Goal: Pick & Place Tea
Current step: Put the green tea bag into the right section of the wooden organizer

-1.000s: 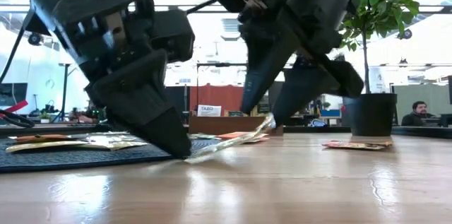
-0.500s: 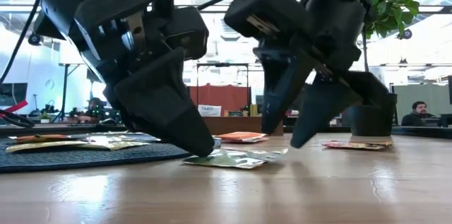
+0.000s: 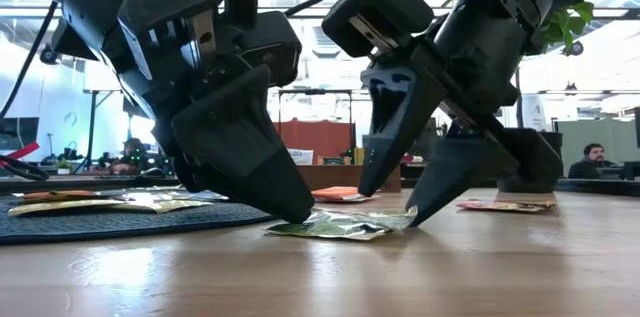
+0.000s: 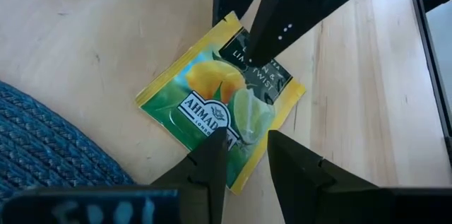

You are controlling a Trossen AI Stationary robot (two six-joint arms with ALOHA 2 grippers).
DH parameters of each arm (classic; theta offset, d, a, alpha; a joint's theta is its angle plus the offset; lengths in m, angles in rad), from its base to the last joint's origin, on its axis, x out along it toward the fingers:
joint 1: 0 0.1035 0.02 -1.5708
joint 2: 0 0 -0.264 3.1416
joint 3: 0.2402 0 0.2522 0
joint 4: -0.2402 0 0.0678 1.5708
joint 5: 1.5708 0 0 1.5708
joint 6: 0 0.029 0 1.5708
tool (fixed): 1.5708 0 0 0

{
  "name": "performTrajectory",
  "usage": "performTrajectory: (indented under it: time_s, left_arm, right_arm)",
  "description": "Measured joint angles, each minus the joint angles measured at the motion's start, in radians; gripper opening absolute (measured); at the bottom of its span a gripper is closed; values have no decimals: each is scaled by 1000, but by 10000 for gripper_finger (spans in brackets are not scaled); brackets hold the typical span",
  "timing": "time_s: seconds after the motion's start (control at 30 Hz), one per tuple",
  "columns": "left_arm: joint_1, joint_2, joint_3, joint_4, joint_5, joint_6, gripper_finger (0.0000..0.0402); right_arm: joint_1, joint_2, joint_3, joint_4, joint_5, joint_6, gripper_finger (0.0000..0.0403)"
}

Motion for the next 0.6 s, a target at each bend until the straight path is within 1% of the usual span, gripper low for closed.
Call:
performTrajectory:
  time_s: [0.13, 0.27, 0.6]
  left_arm:
    - [0, 0, 0, 0, -1, 0, 106]
    - [0, 0, 0, 0, -1, 0, 106]
    - [0, 0, 0, 0, -4, 1, 106]
  right_arm:
    - [2, 3, -4, 29, -5, -4, 163]
    - [4, 4, -8, 30, -14, -6, 138]
    - [6, 4, -27, 16, -18, -25, 45]
